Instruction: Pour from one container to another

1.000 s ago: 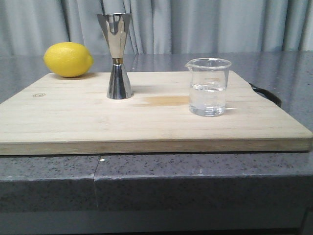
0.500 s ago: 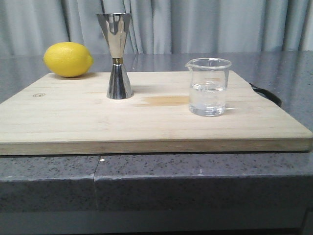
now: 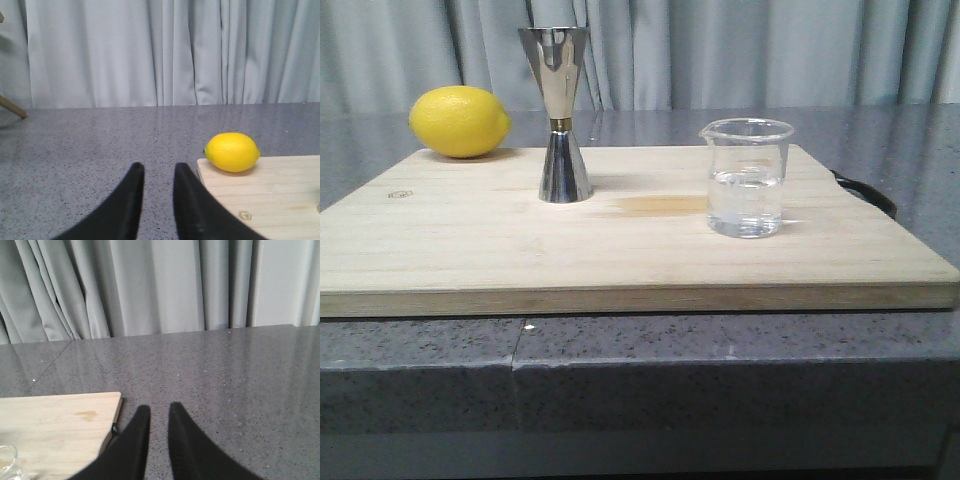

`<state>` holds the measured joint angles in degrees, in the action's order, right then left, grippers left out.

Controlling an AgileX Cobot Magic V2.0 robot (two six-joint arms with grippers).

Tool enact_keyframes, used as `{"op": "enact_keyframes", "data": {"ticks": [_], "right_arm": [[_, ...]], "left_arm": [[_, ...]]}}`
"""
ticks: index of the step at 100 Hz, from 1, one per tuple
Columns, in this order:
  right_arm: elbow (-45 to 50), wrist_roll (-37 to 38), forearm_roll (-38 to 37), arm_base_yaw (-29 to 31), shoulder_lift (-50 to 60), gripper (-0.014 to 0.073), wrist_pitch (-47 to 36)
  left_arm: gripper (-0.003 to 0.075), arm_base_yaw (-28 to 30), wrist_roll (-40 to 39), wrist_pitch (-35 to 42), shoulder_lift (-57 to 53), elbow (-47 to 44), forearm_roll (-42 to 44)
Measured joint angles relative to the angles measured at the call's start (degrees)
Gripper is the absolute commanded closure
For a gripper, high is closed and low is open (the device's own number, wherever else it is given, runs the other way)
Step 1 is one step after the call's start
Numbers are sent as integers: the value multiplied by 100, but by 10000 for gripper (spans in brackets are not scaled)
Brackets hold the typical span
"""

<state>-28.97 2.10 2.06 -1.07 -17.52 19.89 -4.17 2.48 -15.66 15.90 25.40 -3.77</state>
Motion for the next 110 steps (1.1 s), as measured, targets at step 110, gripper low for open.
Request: {"op": "enact_keyframes", "data": {"ticks": [110], "right_arm": [[-746, 0, 40, 0, -690, 43, 995]], "left_arm": [[186, 0, 0, -1283, 930, 946, 30]]}}
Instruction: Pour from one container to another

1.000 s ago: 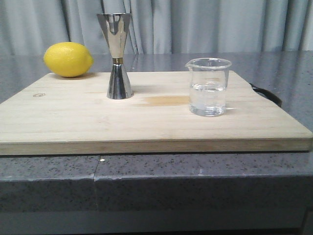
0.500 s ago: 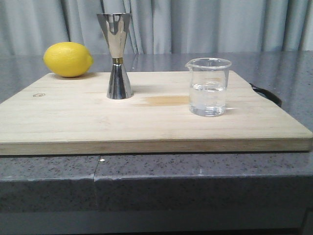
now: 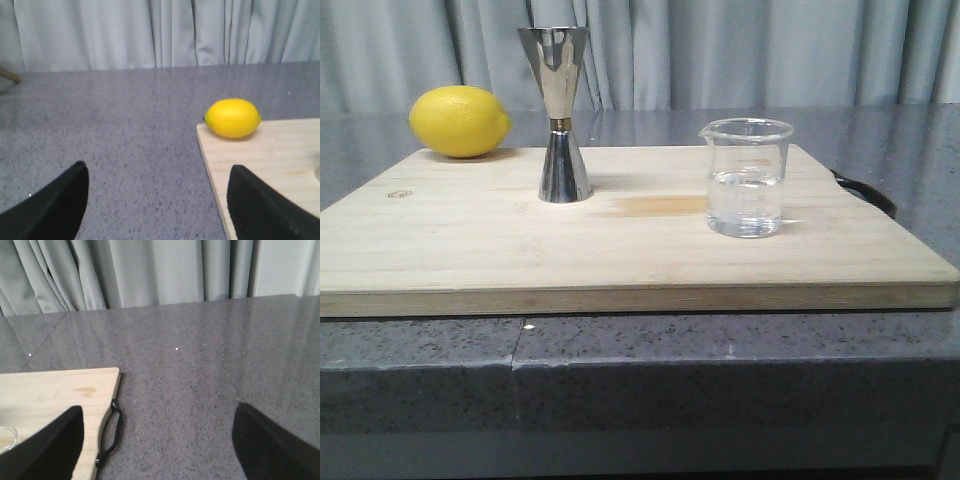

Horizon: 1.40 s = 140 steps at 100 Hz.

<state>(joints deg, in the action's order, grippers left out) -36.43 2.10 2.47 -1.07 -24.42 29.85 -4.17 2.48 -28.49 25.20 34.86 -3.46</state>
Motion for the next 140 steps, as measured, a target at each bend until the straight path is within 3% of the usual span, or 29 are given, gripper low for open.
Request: {"op": "enact_keyframes", "data": {"ticks": [32, 46, 56, 75, 96, 124, 140], "right_arm": [[-449, 0, 0, 0, -960, 43, 883], [-449, 0, 0, 0, -1109, 43, 953], [-449, 0, 0, 0, -1111, 43, 953], [-449, 0, 0, 0, -1111, 43, 953], [-449, 0, 0, 0, -1111, 43, 953], [-449, 0, 9, 0, -1111, 43, 953], [-449, -28, 9, 0, -1111, 43, 931]], "left_arm": [[186, 0, 54, -1545, 2076, 1123, -69], [186, 0, 789, -1660, 2932, 1274, -756], [186, 0, 1936, -1660, 3469, 1283, -1846], [186, 0, 4875, -1566, 4251, 1283, -4349], [186, 0, 7918, -2063, 4931, 1287, -6688], [186, 0, 10825, -3285, 6187, 1331, -8664], [186, 0, 11700, -3750, 6812, 1343, -9291]]}}
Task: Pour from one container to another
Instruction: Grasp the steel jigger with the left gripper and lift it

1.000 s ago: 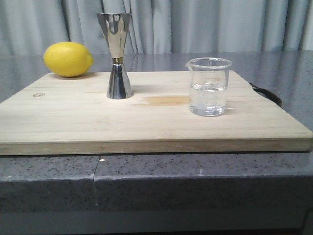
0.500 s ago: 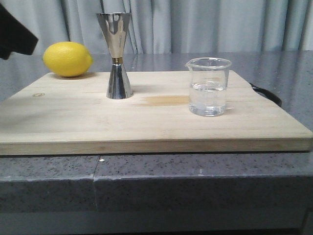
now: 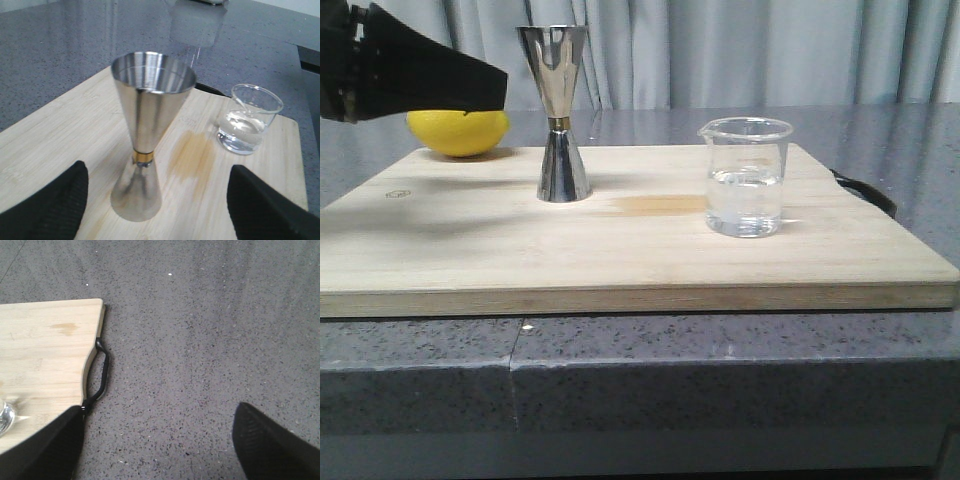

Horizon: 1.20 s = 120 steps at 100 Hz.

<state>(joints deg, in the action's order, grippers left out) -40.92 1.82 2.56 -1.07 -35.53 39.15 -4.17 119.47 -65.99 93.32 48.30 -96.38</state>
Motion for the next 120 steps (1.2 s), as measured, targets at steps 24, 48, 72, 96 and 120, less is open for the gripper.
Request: {"op": "enact_keyframes", "data": {"ticks": [24, 48, 72, 96, 120], "right_arm": [[0, 0, 0, 0, 0, 43, -83], [0, -21, 0, 0, 0, 43, -87], [0, -21, 0, 0, 0, 43, -124], [0, -27, -47, 0, 0, 43, -141], [0, -34, -59, 0, 0, 43, -141]], "left_arm": [[186, -254, 283, -13, 576, 335, -192], [186, -615, 297, -22, 841, 800, -340], [253, -784, 297, -11, 841, 946, -446], [392, -787, 297, 0, 841, 956, -446], [472, -787, 297, -10, 841, 956, -446]]}}
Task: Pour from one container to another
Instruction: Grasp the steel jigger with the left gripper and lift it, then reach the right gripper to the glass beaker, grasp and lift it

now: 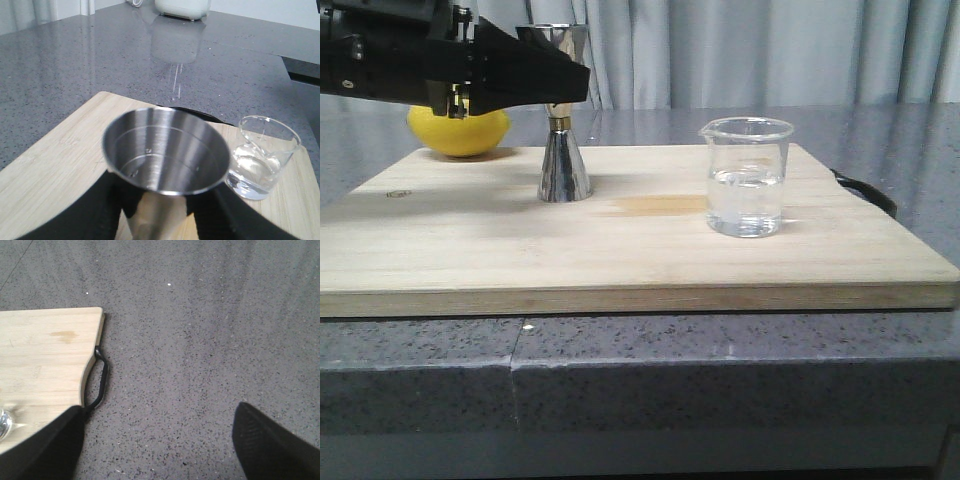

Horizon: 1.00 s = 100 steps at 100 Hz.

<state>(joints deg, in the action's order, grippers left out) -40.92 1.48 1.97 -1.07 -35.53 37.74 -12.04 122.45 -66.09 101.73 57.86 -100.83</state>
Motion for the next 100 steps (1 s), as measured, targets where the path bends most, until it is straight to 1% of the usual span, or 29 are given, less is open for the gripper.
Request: {"op": "enact_keyframes", "data": {"ticks": [27, 43, 50, 60, 68, 77, 100], "right_arm": [[0, -7, 0, 0, 0, 43, -13], [0, -35, 13, 0, 0, 43, -233], [0, -210, 173, -12, -33, 43, -395], [0, -647, 616, -123, -161, 43, -669], [0, -951, 898, -331, -332, 43, -878], [0, -1075, 1024, -637, -574, 43, -1104], [0, -1154, 1058, -1836, -1296, 43, -1783]], "left_arm": [[479, 0, 0, 0, 0, 36, 0], [479, 0, 0, 0, 0, 115, 0], [479, 0, 0, 0, -66, 128, 0], [479, 0, -74, 0, -270, 138, 0], [479, 0, -101, -12, -439, 149, 0], [479, 0, -110, -24, -595, 162, 0], [479, 0, -123, -46, -665, 171, 0]]}}
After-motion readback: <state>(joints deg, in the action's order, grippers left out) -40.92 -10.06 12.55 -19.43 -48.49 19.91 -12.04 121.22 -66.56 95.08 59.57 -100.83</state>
